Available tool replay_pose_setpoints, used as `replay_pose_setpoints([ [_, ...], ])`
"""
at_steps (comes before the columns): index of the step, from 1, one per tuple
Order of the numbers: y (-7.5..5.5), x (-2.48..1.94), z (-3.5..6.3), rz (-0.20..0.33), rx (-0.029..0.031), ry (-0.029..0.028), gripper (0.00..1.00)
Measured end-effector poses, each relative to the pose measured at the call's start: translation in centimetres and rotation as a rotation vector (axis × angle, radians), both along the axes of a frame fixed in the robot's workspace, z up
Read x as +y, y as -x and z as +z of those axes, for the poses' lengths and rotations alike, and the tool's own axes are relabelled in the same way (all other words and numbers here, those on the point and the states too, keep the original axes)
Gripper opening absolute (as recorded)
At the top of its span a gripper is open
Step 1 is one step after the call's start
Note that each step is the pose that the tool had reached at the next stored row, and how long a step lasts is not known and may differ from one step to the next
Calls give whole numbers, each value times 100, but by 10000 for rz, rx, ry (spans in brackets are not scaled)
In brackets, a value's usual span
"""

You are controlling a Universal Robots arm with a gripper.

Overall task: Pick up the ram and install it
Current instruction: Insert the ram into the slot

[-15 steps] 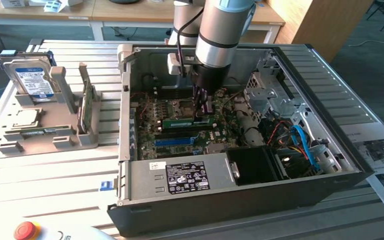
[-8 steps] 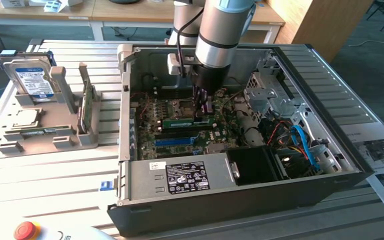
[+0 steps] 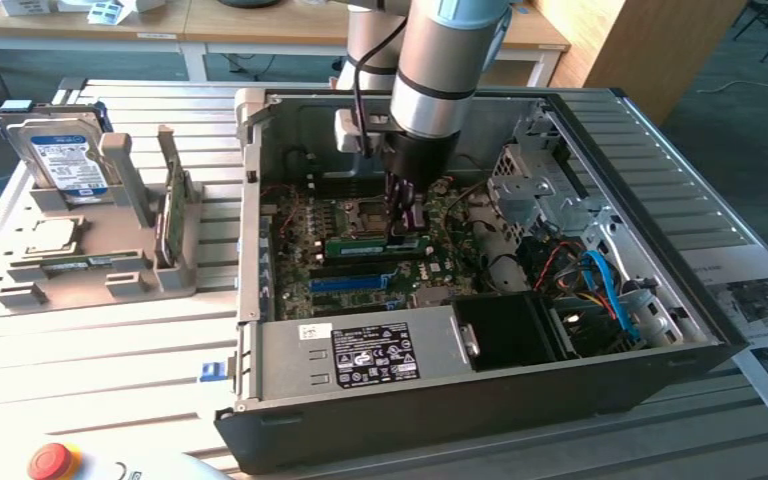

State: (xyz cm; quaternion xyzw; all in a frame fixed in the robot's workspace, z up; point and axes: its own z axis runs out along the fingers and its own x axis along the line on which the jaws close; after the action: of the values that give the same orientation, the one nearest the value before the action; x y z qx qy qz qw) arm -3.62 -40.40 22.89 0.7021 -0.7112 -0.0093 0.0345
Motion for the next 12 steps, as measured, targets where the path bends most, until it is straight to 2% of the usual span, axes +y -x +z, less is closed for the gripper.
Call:
replay_pose_setpoints([
  [12, 1, 0, -40, 0, -1, 1, 12],
])
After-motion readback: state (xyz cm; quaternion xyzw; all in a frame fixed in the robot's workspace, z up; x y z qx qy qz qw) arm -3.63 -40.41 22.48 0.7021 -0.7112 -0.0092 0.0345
